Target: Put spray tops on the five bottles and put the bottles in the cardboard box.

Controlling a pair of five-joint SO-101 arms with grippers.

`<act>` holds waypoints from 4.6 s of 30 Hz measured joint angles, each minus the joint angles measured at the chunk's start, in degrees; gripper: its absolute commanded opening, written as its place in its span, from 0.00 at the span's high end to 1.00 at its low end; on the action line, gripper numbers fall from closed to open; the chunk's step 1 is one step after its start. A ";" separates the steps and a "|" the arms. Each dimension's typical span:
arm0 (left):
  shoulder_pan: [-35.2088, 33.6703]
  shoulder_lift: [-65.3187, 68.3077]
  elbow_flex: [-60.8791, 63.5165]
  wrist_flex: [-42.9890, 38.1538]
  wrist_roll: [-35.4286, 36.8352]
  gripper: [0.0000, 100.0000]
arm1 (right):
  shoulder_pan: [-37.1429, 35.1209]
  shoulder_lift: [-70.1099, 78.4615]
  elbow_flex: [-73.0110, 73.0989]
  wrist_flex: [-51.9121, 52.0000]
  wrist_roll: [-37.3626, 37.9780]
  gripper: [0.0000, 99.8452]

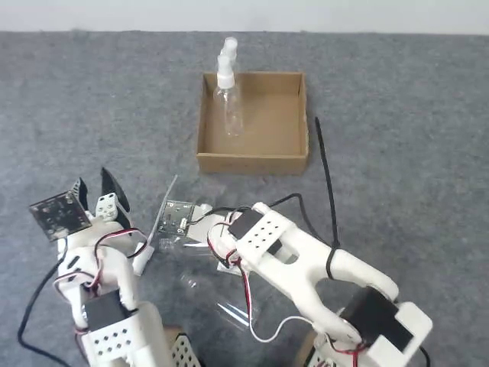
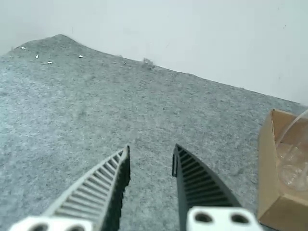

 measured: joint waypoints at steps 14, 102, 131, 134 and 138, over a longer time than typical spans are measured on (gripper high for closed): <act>0.00 0.00 0.00 0.00 0.00 0.86 | 1.93 -11.60 0.00 7.82 0.09 0.83; 0.00 0.00 0.00 0.00 0.00 0.86 | 53.36 -47.12 17.14 26.73 13.10 0.67; 0.00 0.00 1.32 -2.11 0.00 0.86 | 50.64 -10.20 1.49 23.30 13.89 0.74; 0.00 0.00 1.32 -2.11 0.00 0.86 | 50.64 -8.18 1.49 20.75 13.89 0.74; 0.00 0.00 1.32 -2.11 0.00 0.86 | 50.64 -5.80 1.49 18.73 13.89 0.74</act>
